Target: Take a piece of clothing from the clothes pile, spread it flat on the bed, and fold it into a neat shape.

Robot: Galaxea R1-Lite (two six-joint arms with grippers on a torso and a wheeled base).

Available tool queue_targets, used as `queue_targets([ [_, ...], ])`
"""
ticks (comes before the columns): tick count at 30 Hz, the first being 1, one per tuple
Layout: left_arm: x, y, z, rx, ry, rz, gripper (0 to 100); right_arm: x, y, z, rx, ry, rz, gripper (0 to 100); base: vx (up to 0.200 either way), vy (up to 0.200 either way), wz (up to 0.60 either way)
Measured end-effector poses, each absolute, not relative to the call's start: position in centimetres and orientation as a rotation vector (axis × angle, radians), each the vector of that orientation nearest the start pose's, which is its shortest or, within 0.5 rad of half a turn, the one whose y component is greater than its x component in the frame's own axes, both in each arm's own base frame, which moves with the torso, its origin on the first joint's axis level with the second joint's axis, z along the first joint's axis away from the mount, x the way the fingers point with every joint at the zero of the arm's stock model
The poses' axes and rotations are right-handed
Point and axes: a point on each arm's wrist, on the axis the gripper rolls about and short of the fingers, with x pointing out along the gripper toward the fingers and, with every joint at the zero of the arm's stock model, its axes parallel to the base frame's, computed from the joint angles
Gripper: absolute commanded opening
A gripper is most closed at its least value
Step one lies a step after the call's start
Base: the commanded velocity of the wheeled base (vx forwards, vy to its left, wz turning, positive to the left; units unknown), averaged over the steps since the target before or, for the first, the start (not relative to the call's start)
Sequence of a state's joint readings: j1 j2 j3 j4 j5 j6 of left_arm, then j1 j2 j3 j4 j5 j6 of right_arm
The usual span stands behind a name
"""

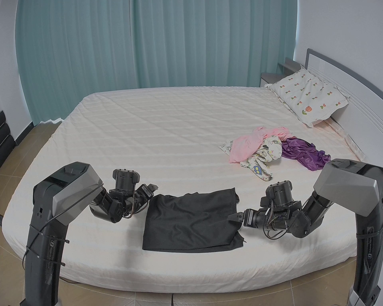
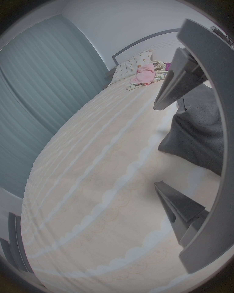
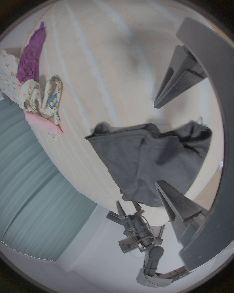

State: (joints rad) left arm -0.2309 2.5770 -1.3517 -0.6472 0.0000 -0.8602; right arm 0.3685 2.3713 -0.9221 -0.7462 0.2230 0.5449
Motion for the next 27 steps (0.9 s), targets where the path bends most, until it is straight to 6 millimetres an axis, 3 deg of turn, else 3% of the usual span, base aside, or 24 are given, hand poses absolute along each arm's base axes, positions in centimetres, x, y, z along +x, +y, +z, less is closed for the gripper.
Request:
queue_targets([
  [3, 45.7, -10.6, -3.3, -0.777, 0.627, 0.037, 100, 35.6, 14.8, -1.9, 0.45, 0.855, 0.384, 100, 0.0, 0.0, 0.0],
  [4, 45.7, -10.6, -3.2, -0.778, 0.626, 0.036, 100, 35.5, 15.0, -1.9, 0.447, 0.856, 0.392, 0, 0.0, 0.0, 0.0],
  [17, 45.7, -10.5, -3.2, -0.782, 0.623, 0.036, 100, 35.3, 15.9, -1.9, 0.429, 0.858, 0.419, 0, 0.0, 0.0, 0.0],
  [27, 45.7, -10.5, -3.1, -0.78, 0.622, 0.034, 100, 33.8, 15.1, 0.8, 0.443, 0.858, 0.419, 0, 0.0, 0.0, 0.0],
])
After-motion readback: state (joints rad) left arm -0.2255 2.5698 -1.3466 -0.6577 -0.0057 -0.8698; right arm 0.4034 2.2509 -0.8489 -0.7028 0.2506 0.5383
